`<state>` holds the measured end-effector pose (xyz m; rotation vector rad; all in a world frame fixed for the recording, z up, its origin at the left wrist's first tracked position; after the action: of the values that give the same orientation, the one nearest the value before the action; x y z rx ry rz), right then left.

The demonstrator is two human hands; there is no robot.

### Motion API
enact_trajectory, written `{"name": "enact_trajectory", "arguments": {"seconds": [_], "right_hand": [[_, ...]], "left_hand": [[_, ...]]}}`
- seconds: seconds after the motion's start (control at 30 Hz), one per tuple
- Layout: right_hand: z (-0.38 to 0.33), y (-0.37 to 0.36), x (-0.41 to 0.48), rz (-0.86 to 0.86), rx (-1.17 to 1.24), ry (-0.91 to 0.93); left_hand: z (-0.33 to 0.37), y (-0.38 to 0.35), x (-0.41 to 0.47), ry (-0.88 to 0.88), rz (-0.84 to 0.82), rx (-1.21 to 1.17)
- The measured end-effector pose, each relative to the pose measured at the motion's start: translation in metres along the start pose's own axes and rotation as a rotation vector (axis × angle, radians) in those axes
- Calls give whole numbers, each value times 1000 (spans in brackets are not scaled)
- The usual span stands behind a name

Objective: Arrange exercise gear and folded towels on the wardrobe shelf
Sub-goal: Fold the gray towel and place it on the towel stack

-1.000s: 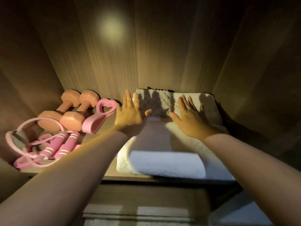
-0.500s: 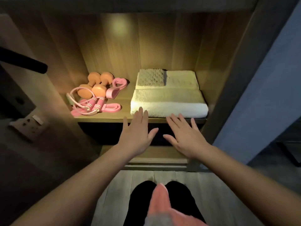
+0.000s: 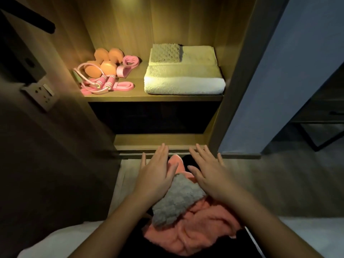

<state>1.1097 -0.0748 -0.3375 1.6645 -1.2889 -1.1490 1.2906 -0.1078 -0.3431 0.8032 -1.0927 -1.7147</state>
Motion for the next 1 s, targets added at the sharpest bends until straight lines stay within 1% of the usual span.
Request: {"name": "enact_trajectory", "arguments": {"seconds": [0.13,0.27,0.37,0.47,0.6,0.7,0.77,0.9,0.93,1.0], "right_hand": [[2,-23,-14,-16,109,-16],[2,-46,-24,-79,180,-38],[-1,-51,-26,-54,212,-34],[-2,-50,-27,-32,223,-25],[-6,-48,-29,26,245,39],[-9,-48,-31,100,365,120],[-8,-47,-31,131,469,153],[-7,-43,-32,146,679,156],[-7,-43,-32,140,688,167],[-7,-43,-31,111,608,185]], "left_hand": [[1,-17,-19,37,-25,-112],[5,-32,-36,72,-14,-235],[6,-36,-38,80,22,-281],[5,-34,-37,70,60,-287],[9,-32,-39,-31,136,-303],[12,-32,-42,-135,212,-332],[12,-32,-43,-172,238,-328],[14,-30,-44,-151,296,-307],[14,-30,-44,-133,309,-305],[15,-29,-46,-105,334,-300]]}}
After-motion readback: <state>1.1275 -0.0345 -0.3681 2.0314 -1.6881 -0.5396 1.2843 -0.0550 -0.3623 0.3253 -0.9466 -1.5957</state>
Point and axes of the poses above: each hand's wrist, its own x-axis towards the middle knuckle, its own y-axis out of the back of the hand, z = x × y, the point moved 2 cm from there along x, towards the middle knuckle, and after that the axes turned 1 degree about -z, right-handed, at the moved point
